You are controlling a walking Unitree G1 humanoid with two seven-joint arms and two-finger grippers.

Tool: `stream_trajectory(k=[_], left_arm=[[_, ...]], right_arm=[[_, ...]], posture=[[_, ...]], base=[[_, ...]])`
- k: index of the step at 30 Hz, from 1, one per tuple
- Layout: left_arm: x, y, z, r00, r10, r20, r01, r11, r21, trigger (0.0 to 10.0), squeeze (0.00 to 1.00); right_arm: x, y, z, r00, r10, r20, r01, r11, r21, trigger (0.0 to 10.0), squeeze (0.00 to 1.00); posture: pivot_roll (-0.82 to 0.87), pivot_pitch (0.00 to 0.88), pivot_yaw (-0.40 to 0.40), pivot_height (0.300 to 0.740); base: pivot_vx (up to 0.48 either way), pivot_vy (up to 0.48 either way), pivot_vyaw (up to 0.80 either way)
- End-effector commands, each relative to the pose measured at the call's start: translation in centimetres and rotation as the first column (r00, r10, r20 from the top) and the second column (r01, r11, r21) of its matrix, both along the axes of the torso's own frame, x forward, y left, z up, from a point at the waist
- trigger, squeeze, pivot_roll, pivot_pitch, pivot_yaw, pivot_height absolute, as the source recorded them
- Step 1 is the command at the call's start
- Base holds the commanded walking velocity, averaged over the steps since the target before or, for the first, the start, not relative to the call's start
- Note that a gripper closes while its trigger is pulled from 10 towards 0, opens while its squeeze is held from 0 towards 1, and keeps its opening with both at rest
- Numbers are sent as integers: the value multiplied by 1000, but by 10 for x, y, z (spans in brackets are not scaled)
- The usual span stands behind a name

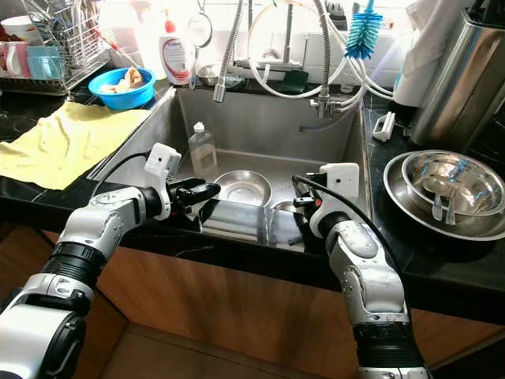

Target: Kitchen organization

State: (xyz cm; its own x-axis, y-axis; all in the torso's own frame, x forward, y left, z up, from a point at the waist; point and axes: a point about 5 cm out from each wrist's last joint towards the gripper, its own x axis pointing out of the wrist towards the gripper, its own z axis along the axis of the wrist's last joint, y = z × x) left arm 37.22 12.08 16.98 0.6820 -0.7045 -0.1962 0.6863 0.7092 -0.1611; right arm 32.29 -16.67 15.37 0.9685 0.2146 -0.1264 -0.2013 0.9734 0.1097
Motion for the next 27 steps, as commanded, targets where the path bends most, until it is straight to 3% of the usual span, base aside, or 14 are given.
stream_trajectory(k=[1, 2, 7, 8, 10, 11, 15, 19, 21, 27], left_arm=[[-3, 5, -8, 999, 13, -38, -13, 1000, 16, 10000, 0], [-3, 5, -8, 999, 12, -38, -12, 1000, 14, 10000, 0], [-3, 4, -8, 999, 12, -37, -12, 1000, 13, 10000, 0], [-3, 4, -8, 999, 13, -38, -12, 1000, 13, 10000, 0], [-3, 4, -9, 999, 13, -38, -12, 1000, 13, 10000, 0], [-3, 4, -9, 999, 15, -39, -14, 1000, 13, 10000, 0], [-3, 3, -10, 999, 14, -42, -14, 1000, 9, 10000, 0], [-4, 1, -11, 999, 12, -45, -12, 1000, 7, 10000, 0], [-4, 0, -12, 999, 10, -46, -9, 1000, 4, 10000, 0], [-4, -1, -13, 999, 9, -48, -9, 1000, 2, 10000, 0]], right_arm=[[2, 1, 5, 1000, -8, 22, 8, 1000, -14, 10000, 486], [2, 0, 10, 998, -26, 52, 27, 999, -21, 10000, 0], [1, -5, 35, 973, -124, 195, 136, 989, -49, 10000, 0], [-3, -9, 46, 950, -159, 267, 191, 977, -97, 10000, 0], [-4, -9, 50, 942, -164, 292, 206, 971, -119, 10000, 0], [-11, -8, 59, 918, -157, 364, 236, 954, -183, 10000, 0], [-30, -1, 73, 870, -168, 464, 281, 941, -186, 10000, 0], [-41, -3, 76, 833, -200, 516, 346, 915, -205, 10000, 0], [-56, -7, 76, 785, -262, 562, 445, 869, -217, 10000, 0], [-76, -16, 73, 722, -354, 594, 566, 797, -212, 10000, 0]], posture=[[-83, 0, 26, 740], [-87, 0, 26, 740], [-90, 0, 23, 740], [-92, 0, 23, 740], [-92, 0, 23, 740], [-99, 0, 21, 740], [-107, 0, 20, 740], [-112, 0, 17, 740], [-112, 0, 17, 740], [-118, 0, 13, 740]], base=[[0, 0, 0], [0, 0, 0], [0, 0, 0], [0, 0, 0], [0, 0, 0], [0, 0, 0], [0, 0, 0], [0, 0, 0], [0, 0, 0], [0, 0, 0]])
